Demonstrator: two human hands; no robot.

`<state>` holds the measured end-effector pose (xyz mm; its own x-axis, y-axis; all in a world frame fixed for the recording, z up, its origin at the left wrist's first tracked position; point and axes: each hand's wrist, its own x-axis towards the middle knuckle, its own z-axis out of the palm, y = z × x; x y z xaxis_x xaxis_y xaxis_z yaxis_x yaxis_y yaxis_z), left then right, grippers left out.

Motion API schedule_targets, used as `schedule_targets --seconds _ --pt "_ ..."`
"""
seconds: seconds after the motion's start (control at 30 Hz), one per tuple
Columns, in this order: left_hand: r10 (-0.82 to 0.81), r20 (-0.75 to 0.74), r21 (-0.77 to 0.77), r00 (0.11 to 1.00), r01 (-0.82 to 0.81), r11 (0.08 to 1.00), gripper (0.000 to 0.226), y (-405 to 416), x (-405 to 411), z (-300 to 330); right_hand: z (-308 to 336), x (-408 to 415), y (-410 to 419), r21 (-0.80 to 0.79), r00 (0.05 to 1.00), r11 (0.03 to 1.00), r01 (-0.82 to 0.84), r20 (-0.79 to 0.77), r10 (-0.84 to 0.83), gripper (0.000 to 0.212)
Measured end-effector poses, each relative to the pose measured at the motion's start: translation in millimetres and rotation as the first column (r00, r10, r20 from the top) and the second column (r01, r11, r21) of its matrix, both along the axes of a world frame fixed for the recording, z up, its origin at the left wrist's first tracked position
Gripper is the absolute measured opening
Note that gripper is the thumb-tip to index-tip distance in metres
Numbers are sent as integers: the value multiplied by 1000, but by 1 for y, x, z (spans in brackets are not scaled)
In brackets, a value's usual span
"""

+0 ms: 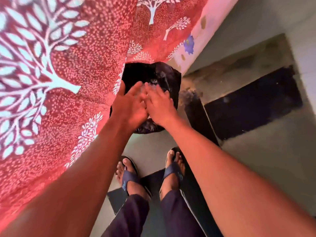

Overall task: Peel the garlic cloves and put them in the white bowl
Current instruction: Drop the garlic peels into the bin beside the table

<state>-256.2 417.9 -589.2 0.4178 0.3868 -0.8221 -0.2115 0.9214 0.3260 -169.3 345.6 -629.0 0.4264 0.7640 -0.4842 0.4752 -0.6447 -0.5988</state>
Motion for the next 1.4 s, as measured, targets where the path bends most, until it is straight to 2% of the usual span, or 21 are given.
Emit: schedule_targets --seconds 0.03,0.07,0.13,0.2,0.23,0.3,0.4,0.47,0.53,0.57,0.73,0.9,1.0,1.17,1.27,1.4 --pt "14 0 19 1000 -14 1000 67 -3 -1 -1 6 4 2 13 997 997 73 22 -73 54" --pt "7 -22 27 1000 -6 1000 64 -5 -1 -1 13 3 2 115 996 989 94 -17 -93 53" --pt "44 -10 11 999 -44 999 63 -6 2 0 22 -9 5 280 987 960 -31 -141 73 51" --pt "48 -47 10 998 -47 999 62 -9 9 3 26 -16 -1 246 975 957 -153 -123 188 52" --pt "27 -66 21 997 -26 999 62 -14 11 6 27 -12 -6 217 987 969 -120 -83 141 50" --pt "-6 -103 48 995 11 999 56 -30 16 15 38 0 -16 180 995 979 97 -28 -94 37" --pt "-88 -103 17 991 90 996 42 -67 17 34 77 4 -48 277 912 874 399 -25 -409 29" --pt "-182 -70 -14 981 181 983 38 -88 16 54 111 -2 -73 346 842 779 523 -66 -536 24" --pt "-255 -23 4 967 256 967 49 -108 16 86 160 -12 -103 338 777 710 618 -123 -617 17" --pt "-287 -5 27 958 287 958 48 -119 17 109 189 -16 -119 339 745 674 656 -152 -649 15" --pt "-430 -21 114 902 430 896 16 -167 10 241 329 -47 -186 419 605 488 766 -211 -768 15" --pt "-530 -18 175 848 524 833 20 -209 -10 394 461 -79 -246 482 525 389 785 -183 -831 14" --pt "-580 26 192 814 565 802 25 -222 -26 463 524 -95 -273 520 481 335 786 -174 -859 12" --pt "-698 113 228 707 665 711 29 -241 -19 545 598 -100 -308 553 335 143 821 -263 -904 14" --pt "-756 119 337 644 690 640 33 -261 5 580 625 -86 -325 578 278 81 812 -260 -925 12" --pt "-803 57 422 593 715 558 20 -288 54 604 642 -52 -347 576 224 34 816 -262 -939 12"
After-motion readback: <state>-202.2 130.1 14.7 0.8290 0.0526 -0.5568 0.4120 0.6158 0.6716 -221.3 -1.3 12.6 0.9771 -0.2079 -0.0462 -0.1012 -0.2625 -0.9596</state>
